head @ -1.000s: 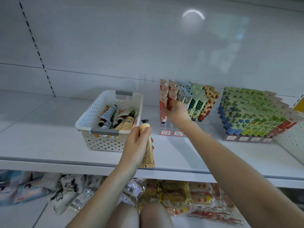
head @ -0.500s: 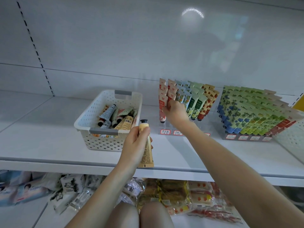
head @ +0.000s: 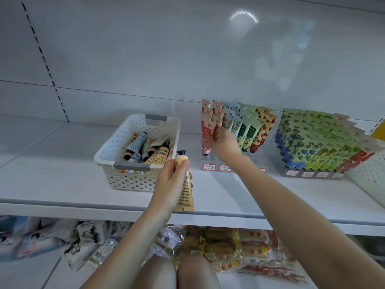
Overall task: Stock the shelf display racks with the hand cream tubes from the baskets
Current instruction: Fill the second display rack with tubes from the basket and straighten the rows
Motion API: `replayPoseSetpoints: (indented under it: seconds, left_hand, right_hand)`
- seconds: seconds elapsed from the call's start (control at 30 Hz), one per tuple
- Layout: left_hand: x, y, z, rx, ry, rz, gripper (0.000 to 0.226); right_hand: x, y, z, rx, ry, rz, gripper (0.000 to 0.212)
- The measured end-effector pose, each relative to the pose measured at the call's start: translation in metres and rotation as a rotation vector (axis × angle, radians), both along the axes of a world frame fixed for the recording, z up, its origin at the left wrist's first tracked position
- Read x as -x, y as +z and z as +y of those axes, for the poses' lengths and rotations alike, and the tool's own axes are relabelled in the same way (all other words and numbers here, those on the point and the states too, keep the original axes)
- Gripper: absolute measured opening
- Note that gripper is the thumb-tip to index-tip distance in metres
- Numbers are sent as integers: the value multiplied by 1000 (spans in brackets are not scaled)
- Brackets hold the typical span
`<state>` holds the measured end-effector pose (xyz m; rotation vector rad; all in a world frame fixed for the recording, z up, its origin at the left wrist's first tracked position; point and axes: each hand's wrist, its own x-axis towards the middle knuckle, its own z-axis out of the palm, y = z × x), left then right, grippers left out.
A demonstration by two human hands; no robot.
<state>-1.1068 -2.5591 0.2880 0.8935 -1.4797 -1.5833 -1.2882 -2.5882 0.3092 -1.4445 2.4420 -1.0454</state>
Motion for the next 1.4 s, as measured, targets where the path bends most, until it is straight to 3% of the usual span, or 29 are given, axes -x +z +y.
replayPoseSetpoints:
  seconds: [0.4,0.53,0.63,0.8,0.97,1.07,1.23,1.33,1.4]
  left_hand:
    - [-2,4,1,17,-1,14,15]
    - [-6,12,-2,46,-14,107,6]
    - [-5,17,-3,65,8,229,10]
    - [3,22,9,200,1,317,19]
    - [7,22,26,309,-97,217,24]
    - [6,19,30,295,-96,105,33]
    - [9,11,34,254,-132,-1,28]
    - [17,8,37,284,-96,-5,27]
    - [24,6,41,327,-90,-21,26]
  right_hand:
    - [0,4,5,5,-20,-8,31]
    - [-1,12,27,180,-14,-123,27]
    - [-12,15,54,184,37,-344,29]
    - [-29,13,90,-63,178,-1026,42]
    - [-26,12,107,128,205,-1314,19]
    - [-18,14,116,242,158,-1340,8]
    - [-11,18,130,332,108,-1201,20]
    - [-11,14,136,397,118,-1191,9]
    - [-11,6,140,385,136,-1184,14]
